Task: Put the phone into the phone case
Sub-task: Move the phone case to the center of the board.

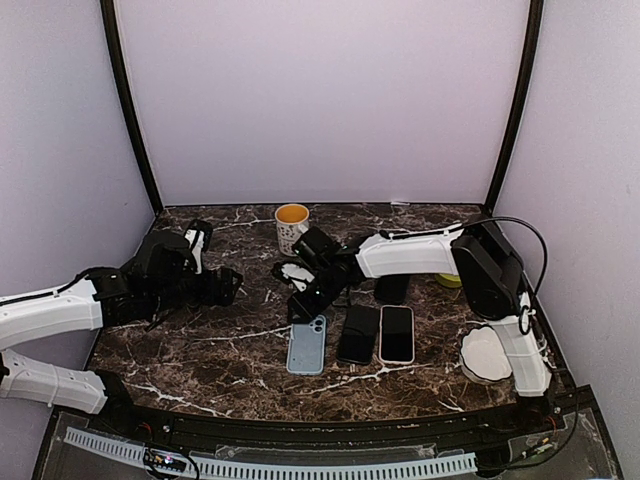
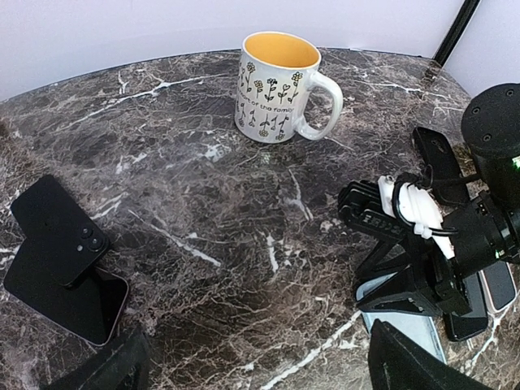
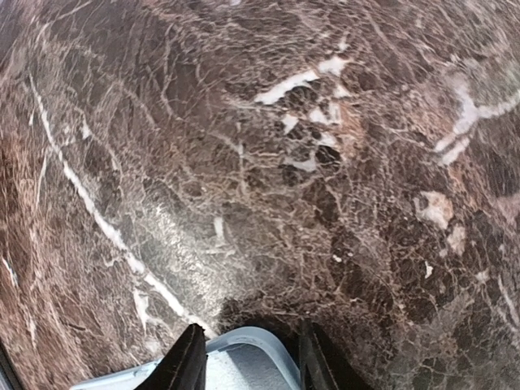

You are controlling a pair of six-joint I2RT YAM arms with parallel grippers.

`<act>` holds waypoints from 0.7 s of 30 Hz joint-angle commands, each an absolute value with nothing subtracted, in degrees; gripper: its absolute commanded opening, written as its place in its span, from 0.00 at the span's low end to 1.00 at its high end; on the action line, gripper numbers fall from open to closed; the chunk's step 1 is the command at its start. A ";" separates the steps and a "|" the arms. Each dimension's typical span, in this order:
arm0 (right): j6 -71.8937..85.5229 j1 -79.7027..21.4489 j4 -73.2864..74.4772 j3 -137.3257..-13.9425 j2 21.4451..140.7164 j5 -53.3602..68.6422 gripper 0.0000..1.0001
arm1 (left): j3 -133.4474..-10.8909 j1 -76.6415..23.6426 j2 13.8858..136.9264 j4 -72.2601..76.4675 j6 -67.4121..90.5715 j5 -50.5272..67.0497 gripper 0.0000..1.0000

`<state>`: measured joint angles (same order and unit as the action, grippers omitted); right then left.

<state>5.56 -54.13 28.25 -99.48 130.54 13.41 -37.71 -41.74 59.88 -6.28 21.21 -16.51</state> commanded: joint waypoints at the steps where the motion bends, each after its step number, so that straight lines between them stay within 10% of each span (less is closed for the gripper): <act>1: 7.98 -54.50 30.33 -98.64 128.20 8.46 0.43 | -36.76 -40.79 60.21 -5.59 21.40 -15.67 0.96; 21: 16.13 -54.25 27.11 -89.64 108.57 -23.88 0.76 | -61.38 -11.21 83.86 -21.34 24.47 -8.23 0.99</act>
<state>13.93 -54.28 26.20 -93.47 109.45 -14.09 -57.17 -13.32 79.02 -14.68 22.68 -7.29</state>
